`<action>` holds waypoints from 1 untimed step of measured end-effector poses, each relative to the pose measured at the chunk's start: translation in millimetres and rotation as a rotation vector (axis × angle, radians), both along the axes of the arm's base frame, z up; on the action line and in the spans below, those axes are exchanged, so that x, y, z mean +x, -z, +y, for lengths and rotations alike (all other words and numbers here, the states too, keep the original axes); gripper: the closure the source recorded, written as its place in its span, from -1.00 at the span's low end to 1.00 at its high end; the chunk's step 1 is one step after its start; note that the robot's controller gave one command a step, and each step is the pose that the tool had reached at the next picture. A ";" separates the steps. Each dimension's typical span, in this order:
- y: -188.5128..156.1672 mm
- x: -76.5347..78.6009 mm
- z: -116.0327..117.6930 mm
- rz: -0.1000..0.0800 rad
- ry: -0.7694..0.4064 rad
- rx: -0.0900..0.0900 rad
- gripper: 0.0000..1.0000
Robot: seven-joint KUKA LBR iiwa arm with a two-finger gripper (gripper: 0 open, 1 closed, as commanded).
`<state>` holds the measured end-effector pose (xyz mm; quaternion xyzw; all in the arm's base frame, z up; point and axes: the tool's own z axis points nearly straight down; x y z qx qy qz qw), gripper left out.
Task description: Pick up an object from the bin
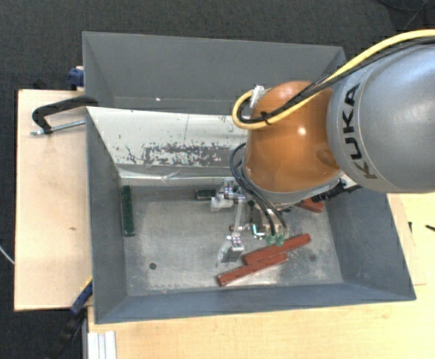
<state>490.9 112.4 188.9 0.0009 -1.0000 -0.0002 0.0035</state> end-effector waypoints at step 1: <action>-3.6 1.9 -0.7 -0.008 0.002 0.001 -1.00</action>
Offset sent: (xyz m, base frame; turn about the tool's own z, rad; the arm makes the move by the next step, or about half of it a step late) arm 0.0061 -0.0657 -0.1189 -0.5929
